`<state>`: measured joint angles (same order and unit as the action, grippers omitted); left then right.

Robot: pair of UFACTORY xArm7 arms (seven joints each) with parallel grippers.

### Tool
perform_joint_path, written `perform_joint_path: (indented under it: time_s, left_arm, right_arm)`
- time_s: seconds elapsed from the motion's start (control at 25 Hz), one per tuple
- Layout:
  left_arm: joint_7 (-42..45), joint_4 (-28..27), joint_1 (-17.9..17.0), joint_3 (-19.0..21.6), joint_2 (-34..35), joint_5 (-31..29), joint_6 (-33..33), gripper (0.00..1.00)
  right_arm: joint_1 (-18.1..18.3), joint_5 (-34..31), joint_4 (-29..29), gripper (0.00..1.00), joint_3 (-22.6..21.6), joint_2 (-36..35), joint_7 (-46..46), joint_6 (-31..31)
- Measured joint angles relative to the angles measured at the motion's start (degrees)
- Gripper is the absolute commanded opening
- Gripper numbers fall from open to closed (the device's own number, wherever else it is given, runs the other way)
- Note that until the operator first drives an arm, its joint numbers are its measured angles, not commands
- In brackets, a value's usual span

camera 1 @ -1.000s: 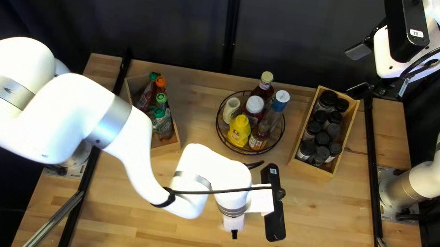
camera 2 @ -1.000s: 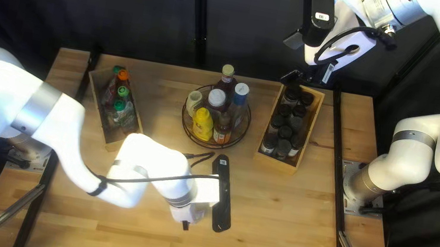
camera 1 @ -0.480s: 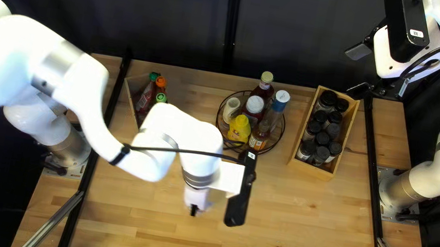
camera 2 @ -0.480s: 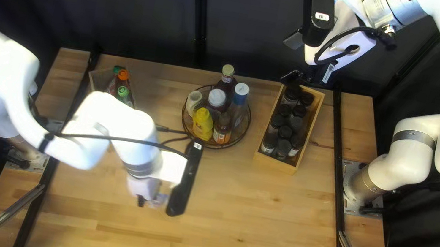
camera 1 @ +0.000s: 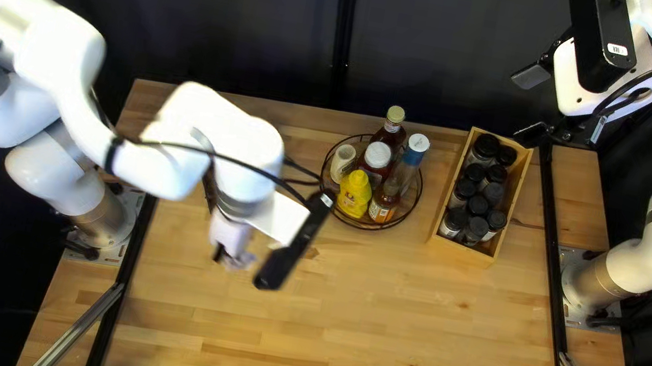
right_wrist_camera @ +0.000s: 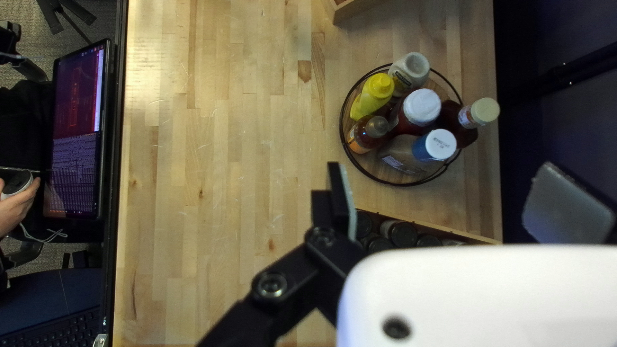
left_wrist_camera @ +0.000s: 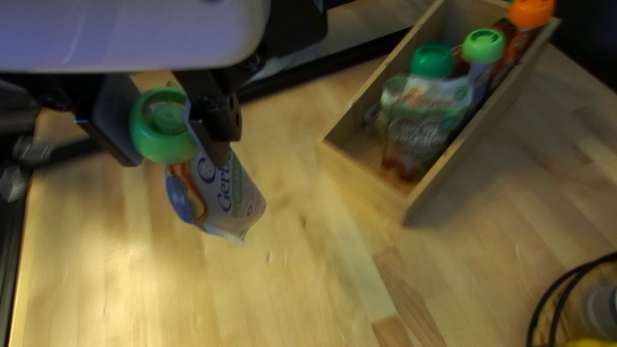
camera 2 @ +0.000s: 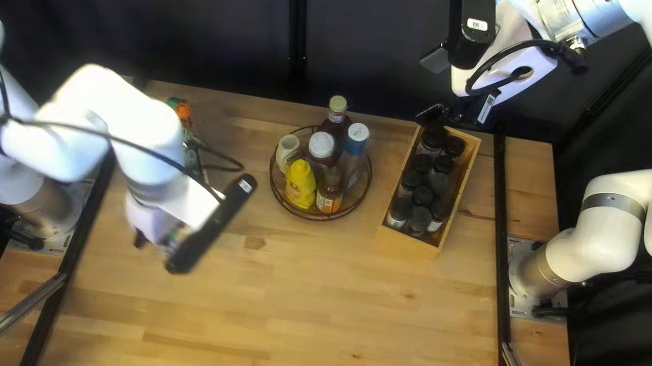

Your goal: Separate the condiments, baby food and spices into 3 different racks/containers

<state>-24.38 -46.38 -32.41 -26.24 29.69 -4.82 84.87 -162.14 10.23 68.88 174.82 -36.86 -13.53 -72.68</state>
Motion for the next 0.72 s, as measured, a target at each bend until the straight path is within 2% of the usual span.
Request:
perform_joint_path:
  time_s: [0.32, 0.72]
  left_arm:
    - [-13.45, 1.27, 2.95, -6.45, 4.46, -6.87, 6.83, 0.00]
    - [-24.28, 1.62, 3.76, -14.56, 1.91, -11.59, 4.05, 0.00]
  right_arm:
    - [0.00, 0.00, 0.00, 1.00, 0.00, 0.00, 0.00, 0.00]
    - [0.00, 0.00, 0.00, 1.00, 0.00, 0.00, 0.00, 0.00]
